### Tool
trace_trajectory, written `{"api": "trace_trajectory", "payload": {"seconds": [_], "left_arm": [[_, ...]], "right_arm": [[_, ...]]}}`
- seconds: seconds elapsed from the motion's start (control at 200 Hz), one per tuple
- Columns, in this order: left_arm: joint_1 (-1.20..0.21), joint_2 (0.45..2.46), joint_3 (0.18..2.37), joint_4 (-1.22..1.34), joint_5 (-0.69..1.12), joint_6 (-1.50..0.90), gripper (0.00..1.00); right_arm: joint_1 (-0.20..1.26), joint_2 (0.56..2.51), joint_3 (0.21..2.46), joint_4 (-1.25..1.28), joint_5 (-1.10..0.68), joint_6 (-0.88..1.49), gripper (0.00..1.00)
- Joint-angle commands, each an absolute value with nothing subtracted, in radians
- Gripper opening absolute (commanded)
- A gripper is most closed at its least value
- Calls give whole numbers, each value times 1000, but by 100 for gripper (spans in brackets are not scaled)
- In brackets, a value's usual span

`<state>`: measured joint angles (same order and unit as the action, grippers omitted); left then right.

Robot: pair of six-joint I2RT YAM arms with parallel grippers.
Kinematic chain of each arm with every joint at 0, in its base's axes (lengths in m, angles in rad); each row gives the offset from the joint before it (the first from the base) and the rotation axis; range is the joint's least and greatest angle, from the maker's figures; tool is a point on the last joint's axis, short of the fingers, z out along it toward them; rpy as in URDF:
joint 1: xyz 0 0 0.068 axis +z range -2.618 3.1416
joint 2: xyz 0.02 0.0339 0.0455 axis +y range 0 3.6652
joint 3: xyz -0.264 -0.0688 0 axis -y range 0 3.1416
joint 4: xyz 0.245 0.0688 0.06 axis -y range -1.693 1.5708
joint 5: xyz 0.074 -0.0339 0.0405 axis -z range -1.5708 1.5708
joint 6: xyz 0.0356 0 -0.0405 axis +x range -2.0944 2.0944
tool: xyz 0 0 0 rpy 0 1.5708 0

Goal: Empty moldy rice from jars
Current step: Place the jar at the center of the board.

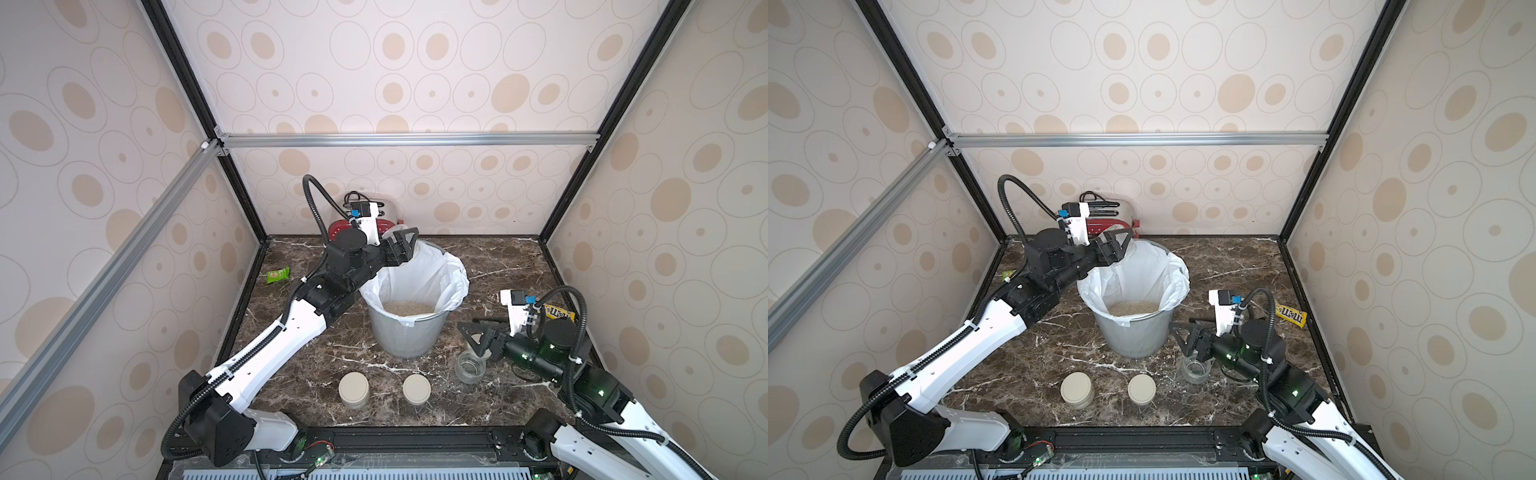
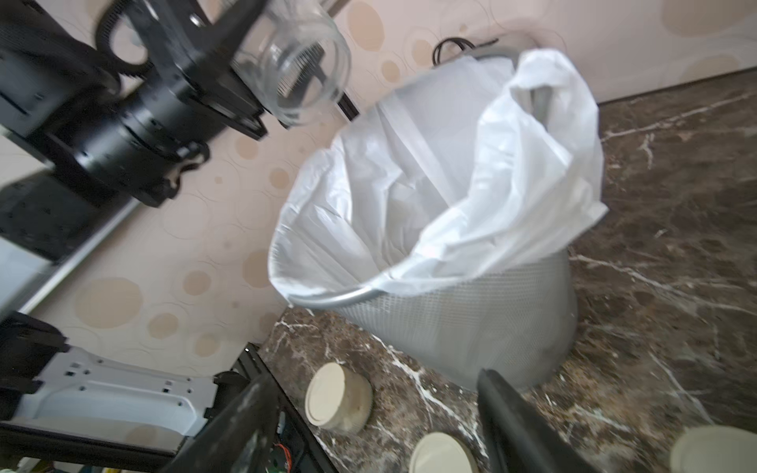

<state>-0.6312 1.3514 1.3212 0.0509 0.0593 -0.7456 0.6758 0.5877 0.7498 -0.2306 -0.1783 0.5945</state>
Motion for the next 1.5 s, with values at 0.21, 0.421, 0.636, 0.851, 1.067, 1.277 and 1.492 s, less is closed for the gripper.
{"api": "trace_trajectory", "payload": {"seconds": [0.21,0.421,0.636,0.851,1.067,1.277,1.492], "left_arm": [[-634,1312,1299,338,29,-1117,54],[-638,1324,1285,406,43,-1207,55],[-648,1319,1263,450,44,-1224,55],[-650,1313,1241,479,57,-1239,55],[-651,1315,1235,510,96,-1222,55],[-657,1321,1233,529,118,-1213,55],[-673,1340,1251,544,130,-1201,55]], "right_arm": [[680,926,1001,166,-405,484,65],[679,1122,1121,254,-436,445,58],[676,1231,1161,389,-442,474,53],[661,1284,1173,497,-439,519,49],[641,1310,1173,586,-437,581,42],[634,1336,1192,613,-467,613,35],[632,1360,1200,624,-487,634,31]]}}
